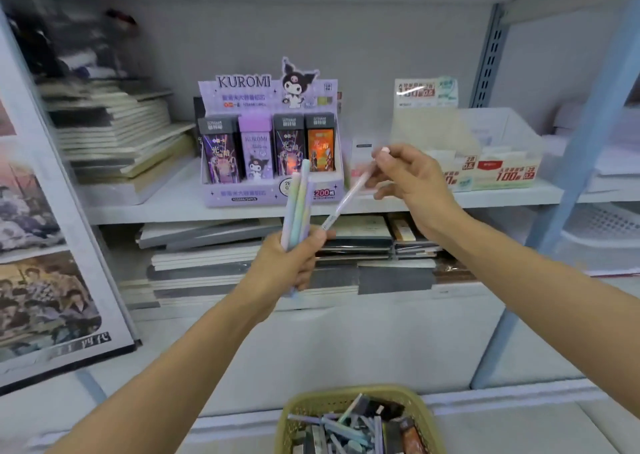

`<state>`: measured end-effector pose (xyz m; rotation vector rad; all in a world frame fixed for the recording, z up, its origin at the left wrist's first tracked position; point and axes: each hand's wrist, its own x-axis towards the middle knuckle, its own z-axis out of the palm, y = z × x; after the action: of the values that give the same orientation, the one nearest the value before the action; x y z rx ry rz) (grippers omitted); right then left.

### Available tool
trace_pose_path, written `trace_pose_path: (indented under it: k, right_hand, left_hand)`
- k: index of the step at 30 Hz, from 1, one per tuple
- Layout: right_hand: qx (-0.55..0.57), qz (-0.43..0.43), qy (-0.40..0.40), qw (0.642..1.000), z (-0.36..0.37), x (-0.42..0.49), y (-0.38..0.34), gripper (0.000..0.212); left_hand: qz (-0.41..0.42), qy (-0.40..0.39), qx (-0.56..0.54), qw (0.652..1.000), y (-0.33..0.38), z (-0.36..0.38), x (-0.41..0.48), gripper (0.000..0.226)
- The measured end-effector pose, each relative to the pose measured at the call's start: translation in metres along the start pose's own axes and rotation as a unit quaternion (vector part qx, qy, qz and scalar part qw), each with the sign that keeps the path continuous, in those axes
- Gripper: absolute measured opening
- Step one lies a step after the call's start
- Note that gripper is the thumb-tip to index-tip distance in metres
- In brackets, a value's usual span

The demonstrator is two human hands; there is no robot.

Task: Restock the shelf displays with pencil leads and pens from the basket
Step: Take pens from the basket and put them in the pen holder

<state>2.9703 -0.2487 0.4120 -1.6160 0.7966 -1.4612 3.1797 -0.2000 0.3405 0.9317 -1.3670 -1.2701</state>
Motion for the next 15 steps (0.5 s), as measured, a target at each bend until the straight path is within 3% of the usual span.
trace_pose_path:
  k: [5, 9, 15]
  right_hand:
    - [-0.154, -0.038, 0.027, 0.987, -0.01, 0.046, -0.037, 0.016]
    - [-0.257, 0.018, 0.01, 0.966, -0.013, 0.058, -0.031, 0.016]
    - [-0.157, 0.05, 0.009, 0.986, -0.011, 0.063, -0.024, 0.011]
  left_hand:
    - [0.142, 0.133, 0.115, 0.974, 0.037, -0.012, 0.029, 0.019]
    - [0.135, 0.181, 0.242, 0.944, 0.037, -0.016, 0.049, 0.018]
    - [0.127, 0.228, 0.278, 0.924, 0.038, -0.023, 0.077, 0.02]
